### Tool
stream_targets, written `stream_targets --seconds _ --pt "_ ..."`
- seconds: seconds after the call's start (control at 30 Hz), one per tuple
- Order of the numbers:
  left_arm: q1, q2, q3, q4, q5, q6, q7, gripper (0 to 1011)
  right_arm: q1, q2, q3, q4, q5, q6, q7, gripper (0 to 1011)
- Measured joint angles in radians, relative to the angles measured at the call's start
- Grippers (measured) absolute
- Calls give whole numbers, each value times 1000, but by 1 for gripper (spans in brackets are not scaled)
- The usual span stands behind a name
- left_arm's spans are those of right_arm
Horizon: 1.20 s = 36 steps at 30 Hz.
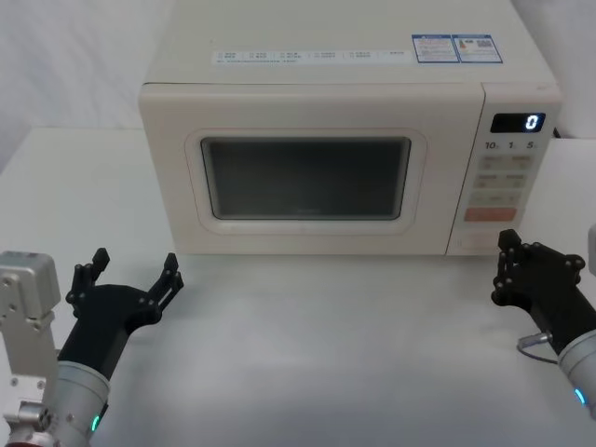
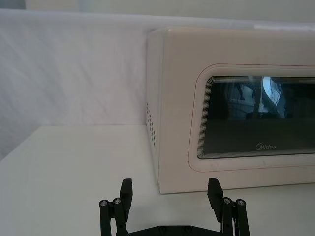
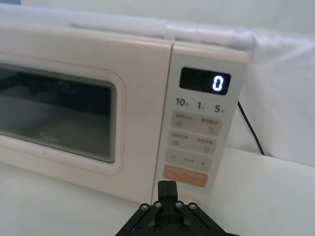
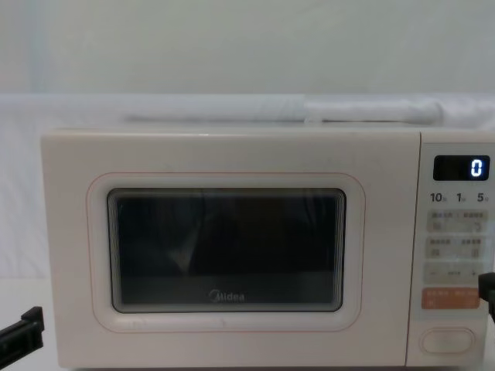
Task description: Press the button to open the microwave door with one hand; close the microwave door with the other hand.
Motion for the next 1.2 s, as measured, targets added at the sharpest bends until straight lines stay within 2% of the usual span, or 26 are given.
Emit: stream_targets --seconds 0.3,0.57,0.83,1.2 --pt "0 0 0 0 0 0 0 1001 55 6 27 46 -4 50 54 0" --pt "0 0 0 0 0 0 0 1001 99 -4 39 100 19 76 98 0" --pt "0 0 0 0 0 0 0 1001 115 -7 35 126 21 93 106 0" --pt "0 0 0 0 0 0 0 1001 135 -12 9 160 8 118 116 0"
